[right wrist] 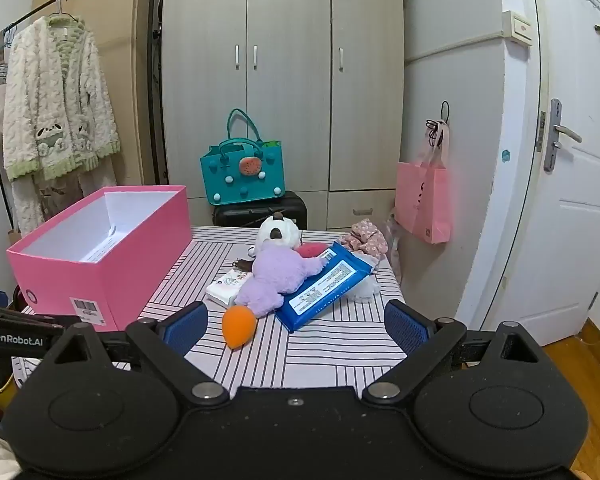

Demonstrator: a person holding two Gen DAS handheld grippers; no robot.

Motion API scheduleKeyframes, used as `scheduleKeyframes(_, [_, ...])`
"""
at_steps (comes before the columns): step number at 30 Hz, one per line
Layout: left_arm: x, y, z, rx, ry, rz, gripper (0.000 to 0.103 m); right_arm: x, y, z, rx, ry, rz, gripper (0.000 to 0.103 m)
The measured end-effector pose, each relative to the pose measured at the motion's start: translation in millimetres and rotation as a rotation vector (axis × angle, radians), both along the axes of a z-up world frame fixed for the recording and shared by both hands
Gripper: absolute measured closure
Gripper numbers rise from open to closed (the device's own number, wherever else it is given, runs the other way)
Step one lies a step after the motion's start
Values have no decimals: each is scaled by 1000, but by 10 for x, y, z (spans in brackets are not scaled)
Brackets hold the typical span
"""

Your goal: Organize soft objects

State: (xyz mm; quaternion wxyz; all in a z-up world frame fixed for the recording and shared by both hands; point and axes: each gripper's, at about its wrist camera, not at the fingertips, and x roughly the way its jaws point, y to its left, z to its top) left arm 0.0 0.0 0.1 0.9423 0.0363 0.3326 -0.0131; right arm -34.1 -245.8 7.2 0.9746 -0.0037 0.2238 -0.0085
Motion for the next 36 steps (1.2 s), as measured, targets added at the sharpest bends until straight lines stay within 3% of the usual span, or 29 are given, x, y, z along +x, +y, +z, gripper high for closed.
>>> scheduleKeyframes(23, [-36, 21, -25, -34, -32, -27, 2, -8, -7, -30, -1, -13, 5, 6])
scheduleKeyframes(27, [-39, 46, -16, -50, -59, -16, 2, -33, -11, -21, -4, -27, 14, 6])
scheduleKeyframes(36, [-127, 35, 55, -11, -147, 6, 2, -69, -33, 26, -14, -63, 12, 6])
